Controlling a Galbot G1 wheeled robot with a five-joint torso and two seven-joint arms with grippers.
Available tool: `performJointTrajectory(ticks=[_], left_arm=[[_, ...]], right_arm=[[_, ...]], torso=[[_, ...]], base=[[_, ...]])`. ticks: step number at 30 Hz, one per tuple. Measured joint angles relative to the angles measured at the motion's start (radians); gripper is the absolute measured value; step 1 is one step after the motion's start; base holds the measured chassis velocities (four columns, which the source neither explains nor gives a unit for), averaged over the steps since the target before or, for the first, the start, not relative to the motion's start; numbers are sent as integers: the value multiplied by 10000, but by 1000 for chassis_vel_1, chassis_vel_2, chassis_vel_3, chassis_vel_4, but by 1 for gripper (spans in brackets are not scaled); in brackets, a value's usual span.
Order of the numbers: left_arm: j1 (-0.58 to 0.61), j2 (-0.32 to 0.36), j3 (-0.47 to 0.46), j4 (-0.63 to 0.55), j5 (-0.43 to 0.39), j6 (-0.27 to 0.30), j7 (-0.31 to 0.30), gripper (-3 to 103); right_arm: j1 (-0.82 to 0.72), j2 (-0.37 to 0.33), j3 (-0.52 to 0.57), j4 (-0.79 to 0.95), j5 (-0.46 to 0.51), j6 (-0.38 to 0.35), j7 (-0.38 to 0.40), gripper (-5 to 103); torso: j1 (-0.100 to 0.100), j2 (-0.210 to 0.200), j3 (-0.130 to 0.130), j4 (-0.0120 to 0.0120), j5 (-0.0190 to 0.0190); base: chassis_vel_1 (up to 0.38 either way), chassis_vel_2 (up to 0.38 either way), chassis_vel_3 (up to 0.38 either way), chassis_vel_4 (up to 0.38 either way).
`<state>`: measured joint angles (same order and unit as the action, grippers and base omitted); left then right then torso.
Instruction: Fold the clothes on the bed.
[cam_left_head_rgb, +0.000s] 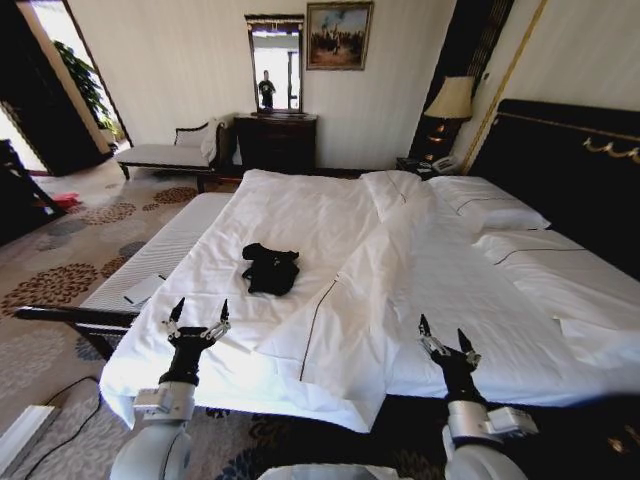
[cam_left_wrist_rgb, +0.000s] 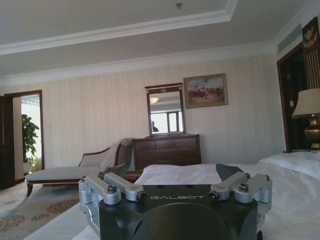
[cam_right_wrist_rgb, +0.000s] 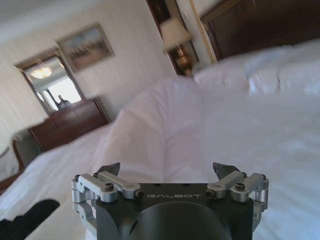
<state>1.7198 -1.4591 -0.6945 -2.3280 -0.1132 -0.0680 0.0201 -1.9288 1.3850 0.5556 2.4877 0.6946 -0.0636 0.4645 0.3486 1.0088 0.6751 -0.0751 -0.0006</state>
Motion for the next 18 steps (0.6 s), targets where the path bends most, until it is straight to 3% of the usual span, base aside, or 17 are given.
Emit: performJointTrajectory(ticks=[1,2,4,9,14,18], left_arm=[[-39,18,-36,0,-52,19,-6,100],[-39,18,-36,0,-52,19,-6,100],[-108,42,-73,12,-122,45,-12,100],[-160,56,-29,93,-142,67,-16,100],[-182,98,-16,152,-143,75,-18,100],[-185,126,-30,236,-140,77,-20,100]], right_arm=[[-148,-94,-231,134,616,-279,547,100],[-148,-94,-231,134,616,-279,547,100],[-301,-173,-567,205,1528,-589,1124,100],[-241,-133,-950,215,2125,-696,1255,100],[24,-2,-1294,194,2543,-448,760,100],[473,36,-1425,-242,2910,151,-325,100]], torso=[[0,-1,0,0,3],[0,-1,0,0,3],[-3,0,-1,-2,11],[-4,0,-2,-1,6],[-2,-1,-1,-1,5],[-3,0,-1,0,7]], base=[[0,0,0,0],[0,0,0,0],[0,0,0,0],[0,0,0,0],[0,0,0,0],[0,0,0,0]])
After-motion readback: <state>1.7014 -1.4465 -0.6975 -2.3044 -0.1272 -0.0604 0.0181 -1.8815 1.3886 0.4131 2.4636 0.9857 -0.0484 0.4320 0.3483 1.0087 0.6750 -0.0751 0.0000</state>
